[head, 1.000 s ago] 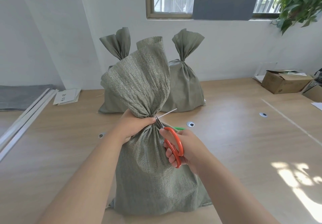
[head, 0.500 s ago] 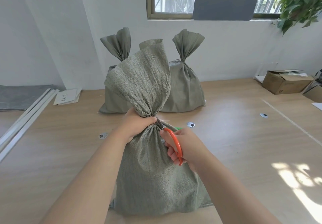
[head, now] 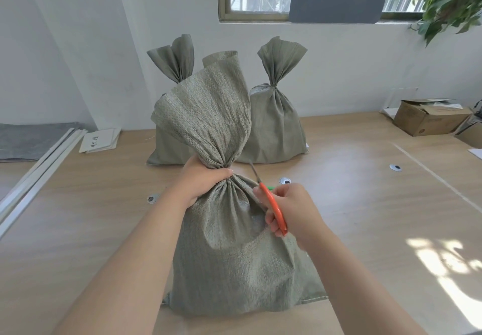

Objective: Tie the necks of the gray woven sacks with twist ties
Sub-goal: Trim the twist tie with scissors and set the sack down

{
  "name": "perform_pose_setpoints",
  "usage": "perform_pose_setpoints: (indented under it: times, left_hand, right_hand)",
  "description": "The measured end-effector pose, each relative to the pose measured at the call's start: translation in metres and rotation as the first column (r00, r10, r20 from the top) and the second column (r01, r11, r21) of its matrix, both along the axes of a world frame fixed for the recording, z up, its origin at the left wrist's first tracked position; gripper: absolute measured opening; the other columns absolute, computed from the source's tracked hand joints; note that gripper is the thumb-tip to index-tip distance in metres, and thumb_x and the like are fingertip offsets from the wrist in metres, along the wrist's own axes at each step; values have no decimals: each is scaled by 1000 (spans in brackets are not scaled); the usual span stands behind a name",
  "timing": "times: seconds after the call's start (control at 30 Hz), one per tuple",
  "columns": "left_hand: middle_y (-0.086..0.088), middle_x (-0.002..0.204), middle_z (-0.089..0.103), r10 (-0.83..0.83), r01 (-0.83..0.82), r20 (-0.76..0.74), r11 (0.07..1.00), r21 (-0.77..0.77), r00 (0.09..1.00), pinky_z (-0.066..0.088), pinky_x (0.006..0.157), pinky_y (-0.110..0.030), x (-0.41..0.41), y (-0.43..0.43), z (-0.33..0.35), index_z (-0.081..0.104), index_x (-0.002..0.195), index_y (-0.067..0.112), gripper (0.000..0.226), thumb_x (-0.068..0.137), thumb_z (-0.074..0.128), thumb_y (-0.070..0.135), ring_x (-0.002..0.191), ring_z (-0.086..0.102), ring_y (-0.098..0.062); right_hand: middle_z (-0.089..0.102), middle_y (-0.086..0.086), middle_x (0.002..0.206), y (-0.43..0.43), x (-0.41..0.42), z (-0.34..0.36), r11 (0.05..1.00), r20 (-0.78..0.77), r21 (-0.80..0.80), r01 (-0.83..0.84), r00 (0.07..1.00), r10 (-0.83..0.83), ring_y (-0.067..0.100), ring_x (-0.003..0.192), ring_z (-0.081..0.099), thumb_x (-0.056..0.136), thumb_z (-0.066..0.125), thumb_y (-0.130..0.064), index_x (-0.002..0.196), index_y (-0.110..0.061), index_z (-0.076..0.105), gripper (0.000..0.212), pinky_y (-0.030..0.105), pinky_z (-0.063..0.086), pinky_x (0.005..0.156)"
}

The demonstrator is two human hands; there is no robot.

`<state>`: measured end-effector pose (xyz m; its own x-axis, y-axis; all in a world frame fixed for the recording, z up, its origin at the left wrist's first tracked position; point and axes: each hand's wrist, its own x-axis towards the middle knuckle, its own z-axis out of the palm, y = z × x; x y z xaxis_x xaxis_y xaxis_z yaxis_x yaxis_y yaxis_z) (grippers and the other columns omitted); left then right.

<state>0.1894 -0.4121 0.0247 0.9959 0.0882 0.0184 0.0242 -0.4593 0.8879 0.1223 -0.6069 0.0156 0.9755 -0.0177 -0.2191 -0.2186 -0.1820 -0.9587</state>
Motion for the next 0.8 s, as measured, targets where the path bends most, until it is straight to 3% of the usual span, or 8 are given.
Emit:
perform_pose_setpoints:
  times: [0.07, 0.2, 0.3, 0.37, 0.43, 0.57, 0.67, 0.8]
  left_hand:
    - [19, 94, 62, -8, 8, -13, 1000, 4, 1000, 41, 86, -26, 1, 0, 1, 66, 106, 28, 34, 76, 81, 26, 96, 59, -11]
    - [14, 98, 65, -15, 15, -19, 1000, -1, 1000, 41, 86, -27, 2, 0, 2, 67, 108, 25, 35, 76, 81, 25, 97, 60, -12]
    - [13, 100, 64, -16, 16, -4, 1000, 0, 1000, 40, 85, -25, 2, -2, 2, 66, 112, 24, 38, 77, 81, 24, 93, 58, -8]
    - [19, 95, 61, -23, 23, 3, 1000, -20, 1000, 40, 82, -23, 3, -3, 1, 64, 108, 28, 36, 77, 82, 23, 88, 57, -1]
    - [20, 94, 62, -30, 31, 3, 999, -38, 1000, 42, 81, -23, 4, -3, 1, 64, 106, 29, 36, 77, 83, 22, 89, 59, 0]
    - [20, 94, 63, -39, 40, 22, 998, -49, 999, 42, 73, -17, 6, -4, -1, 65, 109, 26, 37, 77, 82, 18, 87, 57, 5]
    - [21, 92, 61, -40, 42, 38, 998, -50, 998, 44, 81, -21, 8, -4, -4, 64, 102, 30, 33, 77, 82, 18, 85, 55, 7]
    - [20, 95, 64, -29, 30, 15, 999, -44, 999, 48, 96, -33, 12, -1, -7, 64, 95, 35, 33, 74, 85, 21, 93, 62, -2]
  right_hand:
    - [61, 21, 52, -15, 7, -8, 980, 67, -189, 60, 997, -48, 26, 36, 54, 89, 70, -40, 65, 0, 56, 49, 27, 42, 35]
    - [60, 16, 46, -49, 16, -38, 797, 135, -590, 131, 989, -63, 28, 40, 62, 87, 58, -46, 55, -8, 51, 50, 40, 57, 51]
    - [41, 7, 45, -67, 18, -68, 676, 106, -726, 128, 992, -73, 25, 45, 41, 85, 56, -43, 56, -15, 38, 44, 33, 41, 45]
    - [31, 3, 48, -76, 16, -87, 621, 86, -775, 118, 993, -81, 23, 48, 30, 86, 54, -40, 58, -15, 31, 44, 29, 26, 47]
    - [27, 2, 50, -84, 11, -104, 591, 55, -801, 94, 995, -84, 23, 49, 27, 88, 52, -38, 60, -15, 29, 43, 29, 20, 46]
    - [30, 0, 50, -102, 2, -144, 589, -40, -808, 25, 994, -97, 19, 47, 30, 90, 49, -37, 59, -16, 29, 42, 29, 21, 45]
    - [43, -2, 58, -115, -7, -175, 609, -155, -792, -50, 981, -121, 23, 59, 45, 91, 51, -33, 63, -18, 34, 36, 29, 27, 47]
    - [66, 6, 95, -131, -22, -218, 599, -302, -790, -134, 934, -189, 30, 86, 58, 92, 55, -29, 79, -16, 45, 21, 27, 36, 66]
